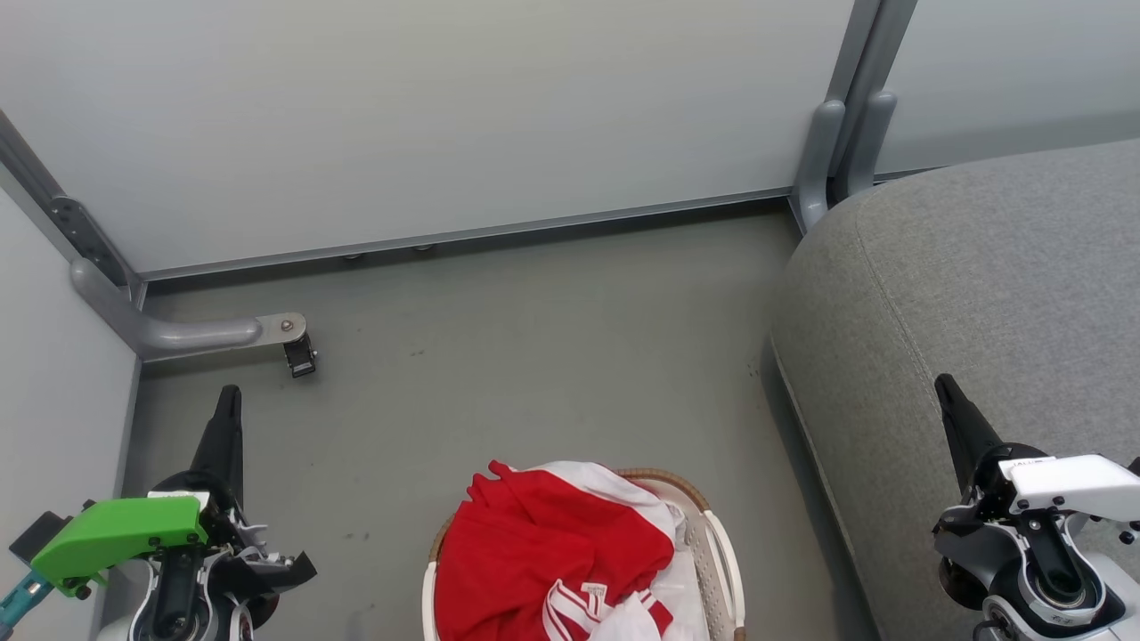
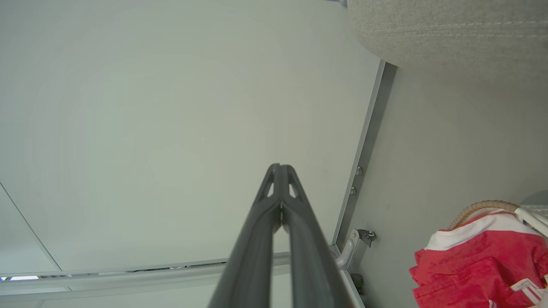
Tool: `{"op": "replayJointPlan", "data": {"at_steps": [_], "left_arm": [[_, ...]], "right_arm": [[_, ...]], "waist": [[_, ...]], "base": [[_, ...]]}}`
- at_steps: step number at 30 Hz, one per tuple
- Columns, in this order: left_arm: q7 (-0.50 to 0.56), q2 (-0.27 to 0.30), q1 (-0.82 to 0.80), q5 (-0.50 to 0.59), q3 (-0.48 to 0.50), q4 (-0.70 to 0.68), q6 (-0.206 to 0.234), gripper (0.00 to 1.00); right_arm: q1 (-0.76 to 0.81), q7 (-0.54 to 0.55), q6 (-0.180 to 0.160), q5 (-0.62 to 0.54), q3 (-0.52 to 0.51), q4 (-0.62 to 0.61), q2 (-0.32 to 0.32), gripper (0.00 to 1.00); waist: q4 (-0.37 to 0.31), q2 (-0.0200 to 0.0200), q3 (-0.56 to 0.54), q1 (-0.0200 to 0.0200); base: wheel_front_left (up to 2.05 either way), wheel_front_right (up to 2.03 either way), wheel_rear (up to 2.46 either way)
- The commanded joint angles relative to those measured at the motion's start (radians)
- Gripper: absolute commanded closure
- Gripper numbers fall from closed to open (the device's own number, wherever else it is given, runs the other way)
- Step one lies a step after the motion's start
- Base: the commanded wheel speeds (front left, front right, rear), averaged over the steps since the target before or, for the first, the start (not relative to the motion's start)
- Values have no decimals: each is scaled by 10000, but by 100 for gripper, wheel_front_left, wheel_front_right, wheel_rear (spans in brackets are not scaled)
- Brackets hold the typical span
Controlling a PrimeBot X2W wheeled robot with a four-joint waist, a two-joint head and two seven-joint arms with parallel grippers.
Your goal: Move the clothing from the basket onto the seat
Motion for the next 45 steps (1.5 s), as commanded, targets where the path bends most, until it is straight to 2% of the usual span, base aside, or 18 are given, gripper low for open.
{"op": "replayJointPlan", "data": {"at_steps": [1, 11, 12, 13, 14, 15, 16, 22, 31, 37, 45], "left_arm": [[25, 57, -85, -23, 0, -44, 7, 100], [25, 57, -85, -23, 0, -44, 7, 100], [-5, -6, 11, 3, -2, 33, -2, 0], [-15, -17, 45, 5, -11, 112, -4, 100], [-7, -44, 134, 3, -14, 224, -1, 0], [-18, -57, 191, 6, -29, 291, -4, 100], [-42, -64, 247, 14, -54, 352, -11, 0], [-350, -55, 359, 161, -326, 278, -100, 0], [-766, -42, 494, 794, -521, 67, -222, 0], [-1024, -34, 533, 1766, -409, -59, -296, 0], [-1356, -22, 596, 3721, -261, -361, -217, 0]], "right_arm": [[-39, -12, 0, 64, 21, -29, -62, 100], [-40, -20, 0, 72, 26, -31, -65, 100], [12, -2, 0, -7, 14, 26, 17, 0], [43, 0, 0, -18, 24, 90, 87, 100], [123, 0, 0, -7, 79, 188, 187, 0], [182, 0, 0, -25, 98, 234, 251, 100], [240, -1, 0, -58, 112, 282, 328, 0], [336, -6, 0, -551, -142, 269, 590, 0], [410, -13, 0, -1868, -694, 230, 944, 0], [431, -19, 0, -3181, -1062, 139, 1168, 0], [460, -26, 0, -5251, -1428, 87, 1449, 0]], "waist": [[0, 0, 0, 0], [0, 0, 0, 0], [0, 0, 0, 0], [0, 0, 1, 0], [-1, 0, 2, 0], [-1, 0, 3, 0], [-1, 0, 5, 0], [0, 17, -4, 0], [7, 0, 27, 0], [13, 0, 40, 0], [20, 0, 65, 0]], "base": [[0, 0, 0], [0, 0, 0], [0, 0, 0], [0, 0, 0], [0, 0, 0], [0, 0, 0], [0, 0, 0], [0, 0, 0], [0, 0, 0], [0, 0, 0], [0, 0, 0]]}}
